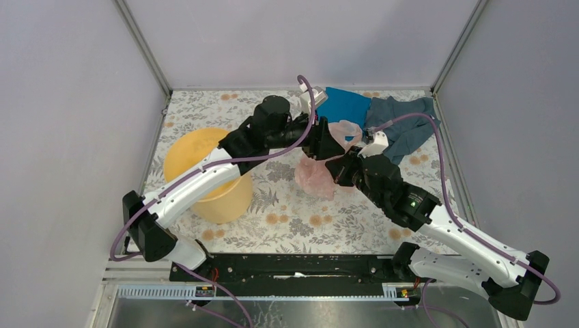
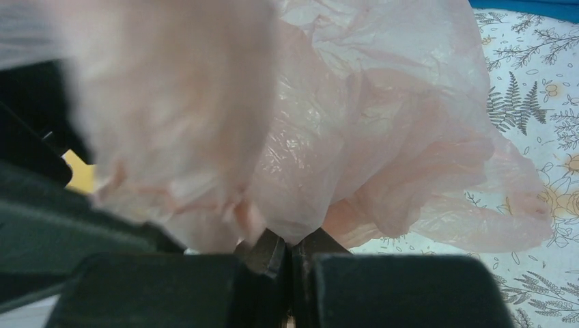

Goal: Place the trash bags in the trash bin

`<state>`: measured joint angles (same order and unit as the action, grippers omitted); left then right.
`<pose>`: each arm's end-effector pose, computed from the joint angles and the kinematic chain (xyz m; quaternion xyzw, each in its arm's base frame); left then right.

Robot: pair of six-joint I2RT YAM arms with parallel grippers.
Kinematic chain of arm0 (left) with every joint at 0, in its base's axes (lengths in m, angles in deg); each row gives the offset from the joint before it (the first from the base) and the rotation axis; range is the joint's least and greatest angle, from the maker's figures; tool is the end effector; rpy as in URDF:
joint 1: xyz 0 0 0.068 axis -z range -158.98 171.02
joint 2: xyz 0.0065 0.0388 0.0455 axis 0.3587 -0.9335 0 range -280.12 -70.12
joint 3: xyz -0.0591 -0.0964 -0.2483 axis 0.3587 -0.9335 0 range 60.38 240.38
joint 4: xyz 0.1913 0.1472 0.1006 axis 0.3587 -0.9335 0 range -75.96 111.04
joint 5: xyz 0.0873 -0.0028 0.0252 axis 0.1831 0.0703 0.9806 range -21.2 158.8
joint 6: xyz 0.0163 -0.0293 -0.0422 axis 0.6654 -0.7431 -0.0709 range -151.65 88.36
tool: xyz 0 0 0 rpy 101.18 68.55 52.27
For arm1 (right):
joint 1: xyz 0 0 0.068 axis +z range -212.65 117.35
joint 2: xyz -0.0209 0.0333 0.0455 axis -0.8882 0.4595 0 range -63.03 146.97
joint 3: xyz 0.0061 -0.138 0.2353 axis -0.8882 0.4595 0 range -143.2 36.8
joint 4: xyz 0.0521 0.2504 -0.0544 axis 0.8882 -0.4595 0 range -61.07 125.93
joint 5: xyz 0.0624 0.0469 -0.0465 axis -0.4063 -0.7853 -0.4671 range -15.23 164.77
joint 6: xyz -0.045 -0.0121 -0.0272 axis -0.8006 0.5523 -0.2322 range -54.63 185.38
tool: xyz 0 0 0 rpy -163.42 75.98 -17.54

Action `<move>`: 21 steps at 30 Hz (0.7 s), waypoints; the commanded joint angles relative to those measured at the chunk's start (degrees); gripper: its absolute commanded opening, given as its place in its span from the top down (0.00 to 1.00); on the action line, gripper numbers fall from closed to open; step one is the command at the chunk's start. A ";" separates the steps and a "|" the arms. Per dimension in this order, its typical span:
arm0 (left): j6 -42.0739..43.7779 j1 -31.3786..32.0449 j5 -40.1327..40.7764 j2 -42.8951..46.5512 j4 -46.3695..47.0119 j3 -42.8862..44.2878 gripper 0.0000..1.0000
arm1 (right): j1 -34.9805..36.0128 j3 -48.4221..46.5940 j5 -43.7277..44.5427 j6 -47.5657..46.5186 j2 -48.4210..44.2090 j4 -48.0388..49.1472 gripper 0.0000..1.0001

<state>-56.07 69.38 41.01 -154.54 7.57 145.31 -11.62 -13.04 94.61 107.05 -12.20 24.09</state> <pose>0.2145 -0.2663 0.4148 0.3038 0.7120 -0.5099 0.3751 0.1378 0.1510 0.3501 0.0443 0.7762 0.3516 0.5215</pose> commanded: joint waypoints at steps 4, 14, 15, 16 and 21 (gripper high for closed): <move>0.87 -1.63 0.44 0.88 1.12 1.42 0.97 | 0.38 0.98 1.38 0.10 -1.46 -0.23 1.00; 3.14 -18.52 2.28 14.77 -2.51 -4.45 1.00 | -6.28 8.32 -8.56 -13.41 -3.28 5.31 1.00; 3.15 -19.62 1.48 14.99 -3.05 -4.61 1.00 | -9.44 9.44 -15.19 -14.62 -3.36 8.04 1.00; 2.97 -20.85 1.01 15.33 -3.37 -4.86 1.00 | -12.66 10.64 -23.08 -15.36 -3.37 10.76 1.00; 1.02 -26.32 -2.66 18.17 -2.85 -5.77 1.00 | -25.32 10.19 -50.93 -15.66 1.56 20.23 1.00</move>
<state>-54.15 46.32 42.82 -137.82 3.50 140.35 -31.10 -0.80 67.07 94.72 -13.99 34.06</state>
